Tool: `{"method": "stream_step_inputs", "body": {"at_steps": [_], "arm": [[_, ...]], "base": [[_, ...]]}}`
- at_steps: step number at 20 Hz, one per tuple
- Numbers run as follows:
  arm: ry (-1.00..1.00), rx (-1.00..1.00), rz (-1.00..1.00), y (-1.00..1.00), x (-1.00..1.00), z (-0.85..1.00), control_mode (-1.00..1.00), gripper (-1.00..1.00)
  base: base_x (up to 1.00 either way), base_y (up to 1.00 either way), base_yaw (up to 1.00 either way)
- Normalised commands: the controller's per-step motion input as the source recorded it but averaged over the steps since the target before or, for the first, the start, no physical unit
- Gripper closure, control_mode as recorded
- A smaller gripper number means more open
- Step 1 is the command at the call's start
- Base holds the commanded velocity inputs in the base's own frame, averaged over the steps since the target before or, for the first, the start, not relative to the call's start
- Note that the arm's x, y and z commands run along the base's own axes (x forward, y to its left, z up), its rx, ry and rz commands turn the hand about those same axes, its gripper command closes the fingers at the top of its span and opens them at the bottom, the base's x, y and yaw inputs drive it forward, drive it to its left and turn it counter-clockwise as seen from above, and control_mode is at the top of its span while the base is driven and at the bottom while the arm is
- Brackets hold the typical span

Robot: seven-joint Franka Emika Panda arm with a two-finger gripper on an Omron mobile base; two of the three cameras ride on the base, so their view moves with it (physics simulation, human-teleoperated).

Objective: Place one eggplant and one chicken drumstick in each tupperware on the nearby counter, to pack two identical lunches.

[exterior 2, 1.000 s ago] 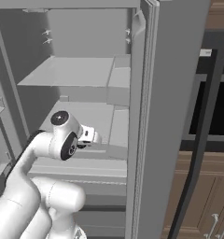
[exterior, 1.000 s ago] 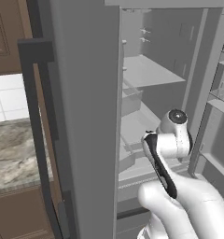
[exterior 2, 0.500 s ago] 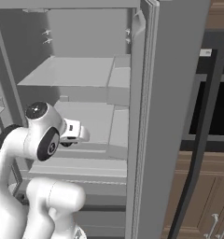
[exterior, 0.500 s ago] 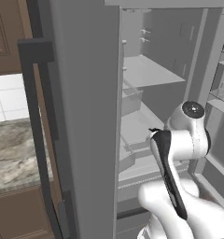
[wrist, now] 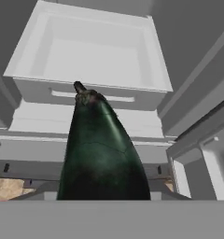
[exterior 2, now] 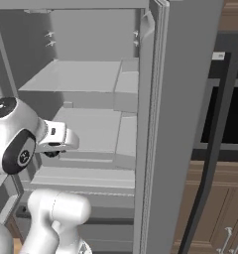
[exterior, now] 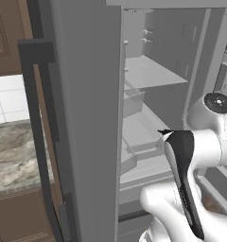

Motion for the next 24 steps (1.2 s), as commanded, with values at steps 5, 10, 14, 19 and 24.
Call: {"method": "stream_step_inputs", "body": {"at_steps": [5,10,14,19,24], "arm": [[-0.01,0.00,0.04,-0.14,-0.96,0.17,-1.00,1.00],[0.00,0.00,0.07,-0.10,-0.55,0.03,1.00,1.00],[0.00,0.00,0.00,0.00,0.00,0.00,1.00,1.00],[0.00,0.00,0.00,0.00,0.00,0.00,1.00,1.00],[0.00,0.00,0.00,0.00,0.00,0.00,1.00,1.00]], "base": [[0.00,0.00,0.00],[-0.40,-0.07,0.05],[-1.00,-0.11,0.10],[-1.00,-0.01,0.07],[-0.89,0.40,0.04]]}}
